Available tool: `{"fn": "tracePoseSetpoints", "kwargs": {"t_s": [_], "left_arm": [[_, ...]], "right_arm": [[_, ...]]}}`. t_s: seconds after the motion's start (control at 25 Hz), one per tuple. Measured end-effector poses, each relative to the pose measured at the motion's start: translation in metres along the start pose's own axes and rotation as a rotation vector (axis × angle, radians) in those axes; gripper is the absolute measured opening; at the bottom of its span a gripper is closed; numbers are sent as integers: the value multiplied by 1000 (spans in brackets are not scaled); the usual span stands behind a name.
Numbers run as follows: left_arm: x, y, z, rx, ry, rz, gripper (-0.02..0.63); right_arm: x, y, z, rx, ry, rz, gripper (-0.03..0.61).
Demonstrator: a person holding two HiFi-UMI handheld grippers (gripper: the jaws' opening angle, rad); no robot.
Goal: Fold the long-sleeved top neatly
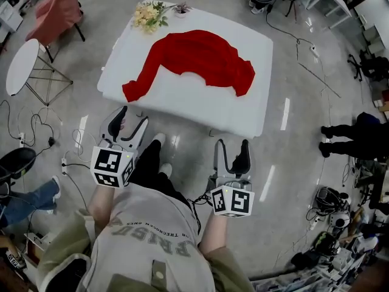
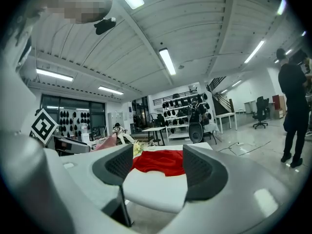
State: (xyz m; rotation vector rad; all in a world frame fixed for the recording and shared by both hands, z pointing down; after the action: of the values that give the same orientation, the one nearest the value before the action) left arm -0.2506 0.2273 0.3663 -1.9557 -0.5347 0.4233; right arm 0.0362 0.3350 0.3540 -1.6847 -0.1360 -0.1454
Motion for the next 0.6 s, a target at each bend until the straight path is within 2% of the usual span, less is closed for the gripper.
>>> {"fn": "tracePoseSetpoints", "kwargs": {"t_s": [0.32,0.6], "left_arm": [[-9,7,-86,-45,-52,-6,256],[-37,36,-170,-76,-96,-13,256]], "right_arm": [[27,-9,-57,-41,-32,21,307],[51,-5,-135,-69,-90,20,307]]}}
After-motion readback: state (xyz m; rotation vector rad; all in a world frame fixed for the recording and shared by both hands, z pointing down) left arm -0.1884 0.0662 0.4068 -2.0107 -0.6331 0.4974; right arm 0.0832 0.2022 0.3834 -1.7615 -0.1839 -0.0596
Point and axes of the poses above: the fingertips, and each gripper's own axes: z backward along the fingers, x to its right, y out of its top, the point moved 6 cm from there along z, backward along the fingers
